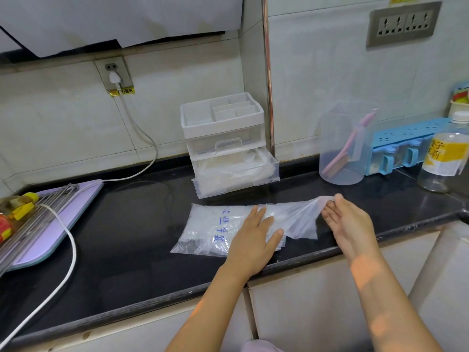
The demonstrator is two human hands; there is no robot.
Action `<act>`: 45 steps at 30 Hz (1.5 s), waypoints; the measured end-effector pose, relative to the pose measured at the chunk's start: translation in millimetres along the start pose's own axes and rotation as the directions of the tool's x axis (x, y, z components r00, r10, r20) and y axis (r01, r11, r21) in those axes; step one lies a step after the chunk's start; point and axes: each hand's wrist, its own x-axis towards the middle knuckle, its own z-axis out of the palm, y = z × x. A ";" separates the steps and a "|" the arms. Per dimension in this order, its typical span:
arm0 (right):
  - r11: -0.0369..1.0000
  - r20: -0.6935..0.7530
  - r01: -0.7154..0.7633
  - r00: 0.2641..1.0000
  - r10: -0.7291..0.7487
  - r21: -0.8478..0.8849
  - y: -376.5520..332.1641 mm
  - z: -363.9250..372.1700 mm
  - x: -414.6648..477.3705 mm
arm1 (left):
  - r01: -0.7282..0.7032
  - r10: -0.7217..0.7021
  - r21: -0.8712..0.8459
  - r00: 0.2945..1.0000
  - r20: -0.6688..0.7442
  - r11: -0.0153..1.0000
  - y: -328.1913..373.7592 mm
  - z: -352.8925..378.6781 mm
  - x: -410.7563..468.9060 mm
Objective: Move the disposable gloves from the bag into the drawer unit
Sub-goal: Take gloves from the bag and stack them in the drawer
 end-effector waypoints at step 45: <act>0.857 0.244 0.052 0.966 0.088 -0.513 -65.2 134.9 -14.5 | -0.070 -0.229 -0.694 0.916 -0.328 0.717 22.5 -95.7 -5.8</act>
